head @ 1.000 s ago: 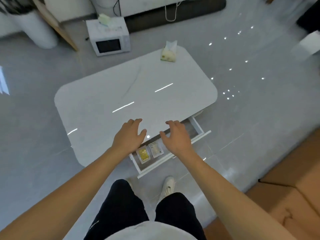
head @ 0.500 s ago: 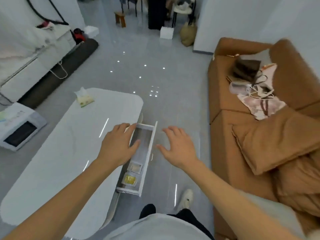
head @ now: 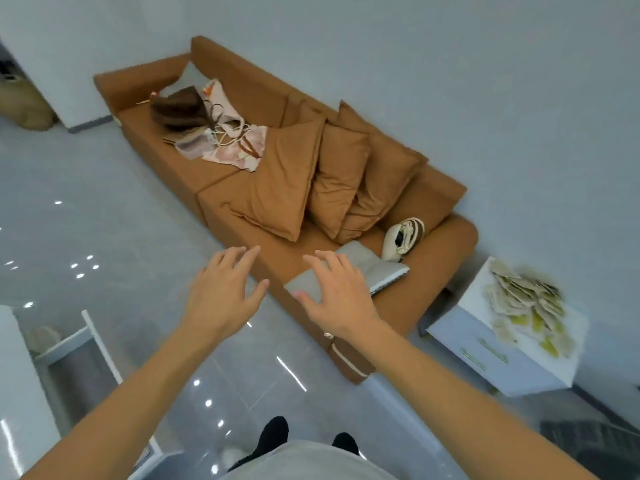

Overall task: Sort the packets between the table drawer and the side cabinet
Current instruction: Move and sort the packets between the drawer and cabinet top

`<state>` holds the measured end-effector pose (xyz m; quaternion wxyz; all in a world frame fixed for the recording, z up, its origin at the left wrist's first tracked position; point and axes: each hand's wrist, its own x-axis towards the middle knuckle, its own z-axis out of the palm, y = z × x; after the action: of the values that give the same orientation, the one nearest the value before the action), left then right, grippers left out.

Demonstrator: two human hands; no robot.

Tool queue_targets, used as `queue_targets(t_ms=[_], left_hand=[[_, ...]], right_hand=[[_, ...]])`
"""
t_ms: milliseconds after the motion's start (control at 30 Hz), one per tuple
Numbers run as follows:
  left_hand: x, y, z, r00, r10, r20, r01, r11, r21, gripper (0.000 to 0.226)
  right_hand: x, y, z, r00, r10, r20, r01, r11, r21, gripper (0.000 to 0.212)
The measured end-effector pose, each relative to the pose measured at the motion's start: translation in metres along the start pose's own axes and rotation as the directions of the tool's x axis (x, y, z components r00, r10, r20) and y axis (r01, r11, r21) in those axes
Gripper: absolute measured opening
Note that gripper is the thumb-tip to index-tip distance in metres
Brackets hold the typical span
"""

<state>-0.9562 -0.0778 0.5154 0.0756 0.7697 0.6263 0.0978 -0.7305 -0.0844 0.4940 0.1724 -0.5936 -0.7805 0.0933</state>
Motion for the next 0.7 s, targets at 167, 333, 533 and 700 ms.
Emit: queue_targets(t_ms=[167, 333, 533, 700], left_hand=[[0.02, 0.162, 0.048, 0.988, 0.155, 0.023, -0.154, 0.987, -0.04, 0.066], [0.033, 0.312, 0.093, 0.955, 0.287, 0.071, -0.281, 0.956, -0.086, 0.065], [0.063, 0.438, 0.143, 0.894, 0.428, 0.136, -0.408, 0.9, -0.151, 0.061], [0.106, 0.51, 0.184, 0.822, 0.534, 0.197, -0.5, 0.843, -0.198, 0.062]], right_hand=[[-0.092, 0.141, -0.065, 0.983, 0.184, -0.029, -0.185, 0.981, -0.064, 0.062], [-0.171, 0.267, -0.135, 0.936, 0.349, -0.054, -0.353, 0.928, -0.117, 0.064], [-0.24, 0.385, -0.172, 0.837, 0.542, -0.075, -0.547, 0.832, -0.095, 0.065], [-0.255, 0.472, -0.168, 0.728, 0.683, -0.051, -0.685, 0.728, -0.03, 0.064]])
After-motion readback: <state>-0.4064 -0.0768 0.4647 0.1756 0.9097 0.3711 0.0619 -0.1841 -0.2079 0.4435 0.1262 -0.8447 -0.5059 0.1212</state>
